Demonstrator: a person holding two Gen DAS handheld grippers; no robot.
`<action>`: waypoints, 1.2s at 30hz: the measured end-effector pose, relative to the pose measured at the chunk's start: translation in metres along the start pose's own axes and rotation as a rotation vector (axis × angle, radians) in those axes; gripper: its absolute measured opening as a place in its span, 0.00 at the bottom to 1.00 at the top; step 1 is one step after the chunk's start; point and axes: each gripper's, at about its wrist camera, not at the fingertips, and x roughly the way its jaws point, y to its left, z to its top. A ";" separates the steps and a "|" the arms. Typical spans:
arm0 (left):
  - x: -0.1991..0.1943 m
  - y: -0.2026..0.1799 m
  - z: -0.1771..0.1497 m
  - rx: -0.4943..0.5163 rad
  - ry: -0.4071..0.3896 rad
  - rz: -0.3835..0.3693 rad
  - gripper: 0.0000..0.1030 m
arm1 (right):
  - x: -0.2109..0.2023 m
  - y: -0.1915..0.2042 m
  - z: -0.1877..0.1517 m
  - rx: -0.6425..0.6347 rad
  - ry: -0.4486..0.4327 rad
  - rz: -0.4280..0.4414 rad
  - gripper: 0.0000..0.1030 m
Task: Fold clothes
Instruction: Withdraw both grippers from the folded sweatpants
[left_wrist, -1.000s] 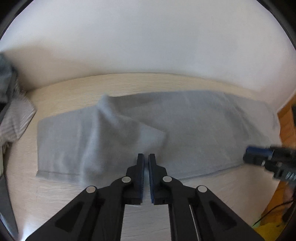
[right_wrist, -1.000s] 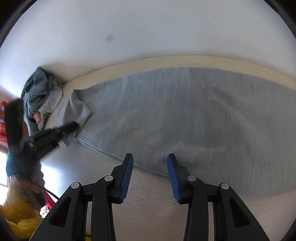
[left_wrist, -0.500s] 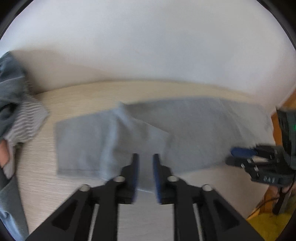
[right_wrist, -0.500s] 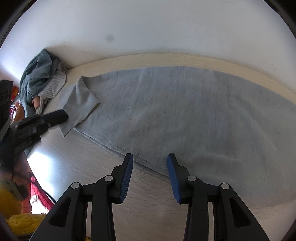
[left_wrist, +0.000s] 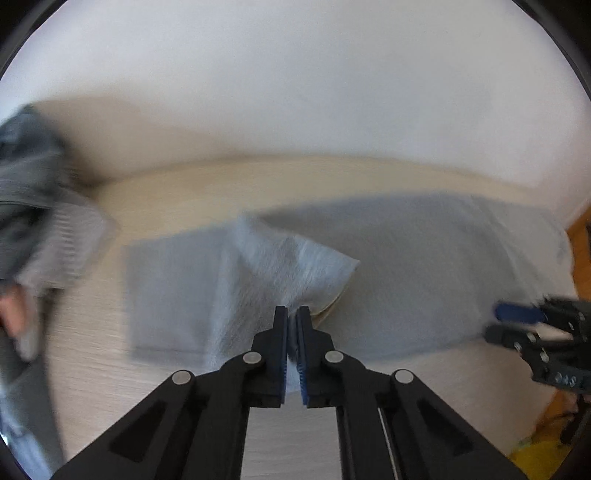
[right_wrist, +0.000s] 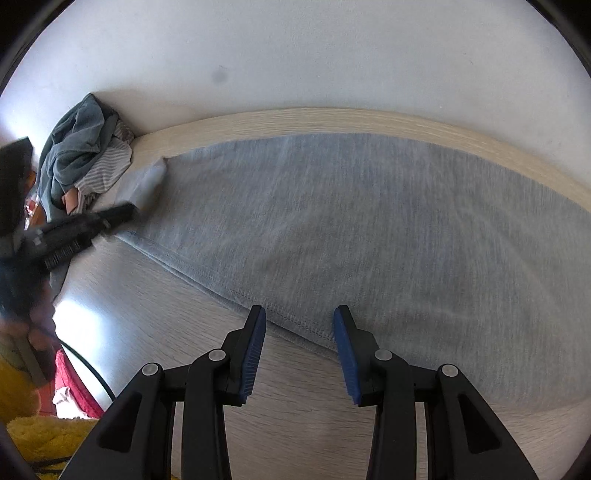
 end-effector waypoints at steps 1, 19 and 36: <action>-0.005 0.011 0.003 -0.029 -0.012 0.014 0.03 | 0.000 0.000 0.000 0.001 0.000 0.000 0.38; 0.003 0.048 0.005 -0.164 -0.034 0.022 0.04 | 0.015 0.018 0.006 -0.032 0.004 -0.054 0.38; 0.027 0.029 0.004 -0.060 0.060 0.144 0.10 | -0.030 -0.102 -0.045 0.249 -0.085 -0.187 0.36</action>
